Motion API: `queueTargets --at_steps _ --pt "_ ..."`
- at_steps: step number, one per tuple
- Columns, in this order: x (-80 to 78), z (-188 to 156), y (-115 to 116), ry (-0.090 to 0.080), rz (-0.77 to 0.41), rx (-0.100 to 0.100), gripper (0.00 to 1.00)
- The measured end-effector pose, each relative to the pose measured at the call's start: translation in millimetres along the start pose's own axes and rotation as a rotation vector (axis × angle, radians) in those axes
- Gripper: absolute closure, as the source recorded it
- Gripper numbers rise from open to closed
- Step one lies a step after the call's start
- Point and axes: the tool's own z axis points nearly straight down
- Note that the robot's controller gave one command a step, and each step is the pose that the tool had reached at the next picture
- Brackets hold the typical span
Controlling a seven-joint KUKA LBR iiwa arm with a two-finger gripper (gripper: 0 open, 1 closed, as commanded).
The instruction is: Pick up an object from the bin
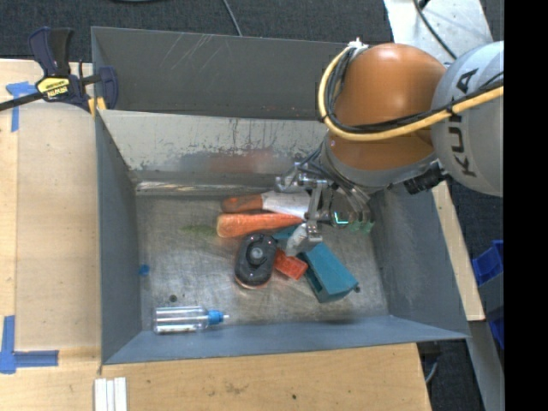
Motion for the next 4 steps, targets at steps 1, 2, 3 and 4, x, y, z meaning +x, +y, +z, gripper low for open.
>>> queueTargets --at_steps 1,2,3,4 --pt "-1.5 -3 0 -0.007 0.001 0.000 1.00" --pt "-1.5 -3 0 -0.007 0.002 0.000 0.00" --pt "-1.5 -3 0 -0.007 0.002 0.000 0.00" --pt "-6.2 10 -10 -0.012 -0.062 -0.001 0.00"
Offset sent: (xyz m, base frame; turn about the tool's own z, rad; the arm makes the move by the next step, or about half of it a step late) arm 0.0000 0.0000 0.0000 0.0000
